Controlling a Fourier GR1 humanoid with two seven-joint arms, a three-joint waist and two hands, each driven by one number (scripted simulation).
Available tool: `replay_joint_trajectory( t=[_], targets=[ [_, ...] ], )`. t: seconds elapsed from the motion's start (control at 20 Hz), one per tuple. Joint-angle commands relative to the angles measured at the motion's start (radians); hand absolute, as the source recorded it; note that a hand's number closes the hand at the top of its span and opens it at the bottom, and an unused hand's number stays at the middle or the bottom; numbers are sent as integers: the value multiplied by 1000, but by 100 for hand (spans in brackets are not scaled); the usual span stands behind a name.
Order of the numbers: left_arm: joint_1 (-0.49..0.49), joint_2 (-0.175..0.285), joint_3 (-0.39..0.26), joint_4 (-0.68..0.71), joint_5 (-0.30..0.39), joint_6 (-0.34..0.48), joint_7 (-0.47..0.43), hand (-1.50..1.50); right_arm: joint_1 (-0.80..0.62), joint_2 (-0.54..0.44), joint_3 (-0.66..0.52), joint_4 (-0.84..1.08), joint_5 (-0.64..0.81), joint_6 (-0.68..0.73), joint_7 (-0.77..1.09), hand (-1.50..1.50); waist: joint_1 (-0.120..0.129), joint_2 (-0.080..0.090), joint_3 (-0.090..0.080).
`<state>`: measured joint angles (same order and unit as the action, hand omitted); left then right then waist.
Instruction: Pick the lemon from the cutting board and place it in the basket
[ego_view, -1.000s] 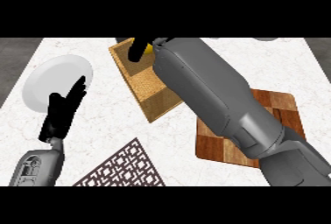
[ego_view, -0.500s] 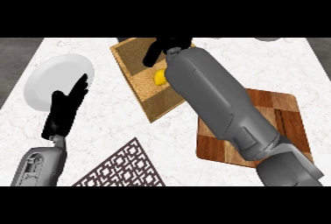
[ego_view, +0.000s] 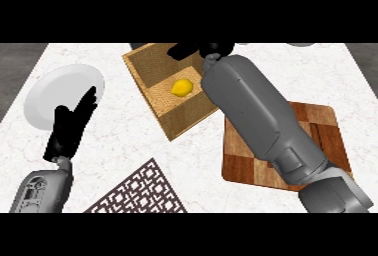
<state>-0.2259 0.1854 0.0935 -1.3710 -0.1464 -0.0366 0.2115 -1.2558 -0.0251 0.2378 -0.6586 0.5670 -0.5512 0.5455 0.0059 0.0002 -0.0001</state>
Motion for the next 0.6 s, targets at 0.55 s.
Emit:
replay_joint_trajectory(
  t=[0.55],
  targets=[
    [58,19,28,-71,22,-11,32,0,429,-350,-167,-551,-168,166,30,-150,-41,-12,1]
  ],
)
